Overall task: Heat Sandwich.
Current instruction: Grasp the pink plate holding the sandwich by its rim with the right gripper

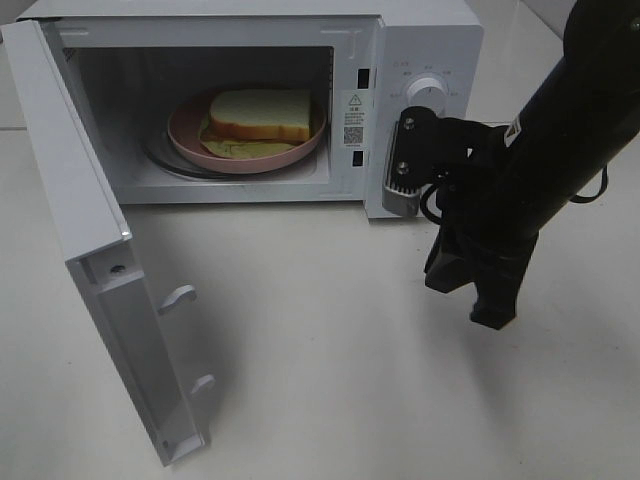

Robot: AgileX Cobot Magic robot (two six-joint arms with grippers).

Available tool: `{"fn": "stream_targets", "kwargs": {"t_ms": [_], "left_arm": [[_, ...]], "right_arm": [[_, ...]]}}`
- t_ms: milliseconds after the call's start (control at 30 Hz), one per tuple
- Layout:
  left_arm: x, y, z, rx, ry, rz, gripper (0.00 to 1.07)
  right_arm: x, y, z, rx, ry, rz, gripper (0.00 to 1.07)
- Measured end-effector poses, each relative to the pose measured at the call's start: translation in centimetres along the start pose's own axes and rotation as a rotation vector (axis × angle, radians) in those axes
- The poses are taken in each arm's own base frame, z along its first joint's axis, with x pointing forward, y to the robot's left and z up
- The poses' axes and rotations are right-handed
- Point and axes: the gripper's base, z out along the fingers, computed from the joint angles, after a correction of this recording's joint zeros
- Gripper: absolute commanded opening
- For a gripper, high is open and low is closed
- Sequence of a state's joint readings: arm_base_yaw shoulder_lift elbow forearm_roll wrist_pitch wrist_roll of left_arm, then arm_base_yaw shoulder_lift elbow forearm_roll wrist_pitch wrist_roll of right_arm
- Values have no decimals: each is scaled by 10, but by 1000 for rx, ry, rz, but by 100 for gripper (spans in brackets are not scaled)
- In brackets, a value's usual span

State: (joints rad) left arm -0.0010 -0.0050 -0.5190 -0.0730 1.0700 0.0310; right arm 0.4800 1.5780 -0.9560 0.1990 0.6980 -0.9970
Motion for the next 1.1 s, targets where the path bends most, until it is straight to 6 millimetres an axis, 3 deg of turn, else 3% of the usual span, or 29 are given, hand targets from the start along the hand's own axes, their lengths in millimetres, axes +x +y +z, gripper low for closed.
{"fn": "stream_targets", "kwargs": {"t_ms": [67,333,400,433,500,567,600,667,733,833,1100], "left_arm": [[0,0,0,0,0,0,98],[0,0,0,0,0,0,98],[0,0,0,0,0,0,98],[0,0,0,0,0,0,98],[0,0,0,0,0,0,98],[0,0,0,0,0,0,98],[0,0,0,0,0,0,98],[0,0,0,0,0,0,98],[0,0,0,0,0,0,98],[0,0,0,0,0,0,98],[0,0,0,0,0,0,98]], "right_arm": [[2,1,0,-8,18,-154,11],[6,-3,0,15,70,-368,19],[8,-4,-1,25,91,-391,31],[8,-4,-1,25,91,-391,31],[9,-5,-1,36,109,-406,49],[9,-6,-1,47,111,-392,62],[9,-6,-1,47,111,-392,62],[9,-6,-1,51,110,-336,80],[9,-6,-1,54,109,-286,88],[9,-7,-1,59,114,-256,92],[2,-2,0,87,126,-323,89]]}}
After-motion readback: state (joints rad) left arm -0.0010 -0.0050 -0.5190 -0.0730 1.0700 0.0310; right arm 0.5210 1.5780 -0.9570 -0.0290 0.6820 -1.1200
